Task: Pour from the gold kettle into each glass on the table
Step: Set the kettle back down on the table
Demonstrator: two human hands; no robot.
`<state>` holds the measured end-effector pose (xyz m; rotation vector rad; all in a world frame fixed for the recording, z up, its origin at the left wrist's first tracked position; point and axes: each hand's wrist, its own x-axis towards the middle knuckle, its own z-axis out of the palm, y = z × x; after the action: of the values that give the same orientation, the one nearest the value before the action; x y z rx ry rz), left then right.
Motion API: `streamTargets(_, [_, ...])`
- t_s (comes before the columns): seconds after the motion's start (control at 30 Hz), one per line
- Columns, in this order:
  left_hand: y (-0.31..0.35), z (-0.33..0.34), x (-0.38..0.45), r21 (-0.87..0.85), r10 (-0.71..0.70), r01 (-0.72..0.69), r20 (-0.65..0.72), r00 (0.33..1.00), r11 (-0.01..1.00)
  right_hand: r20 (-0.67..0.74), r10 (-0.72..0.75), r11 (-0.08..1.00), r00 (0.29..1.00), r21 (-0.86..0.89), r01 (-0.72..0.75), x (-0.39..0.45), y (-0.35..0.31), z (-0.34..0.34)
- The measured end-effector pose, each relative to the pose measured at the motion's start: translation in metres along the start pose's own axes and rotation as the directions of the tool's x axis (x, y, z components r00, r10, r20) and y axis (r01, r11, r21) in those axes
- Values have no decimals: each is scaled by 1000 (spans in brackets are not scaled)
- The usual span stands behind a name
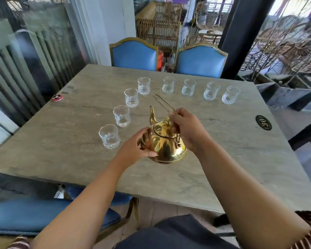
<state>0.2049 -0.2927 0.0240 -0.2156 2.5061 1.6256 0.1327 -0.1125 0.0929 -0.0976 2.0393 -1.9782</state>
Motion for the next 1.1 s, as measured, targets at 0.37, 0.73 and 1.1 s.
streamTargets(0.37, [47,73,111,-10,-79,79,-160,984,997,-219,28,976,975,218,21,62,1,-78])
streamTargets(0.73, [48,120,176,-76,-160,150,-160,974,986,-241,60,990,969,136,-28,119,34,-105])
streamTargets(1.1, [44,131,181,-59,-196,188,-188,962,980,-206,65,982,976,187,-26,130,49,-109])
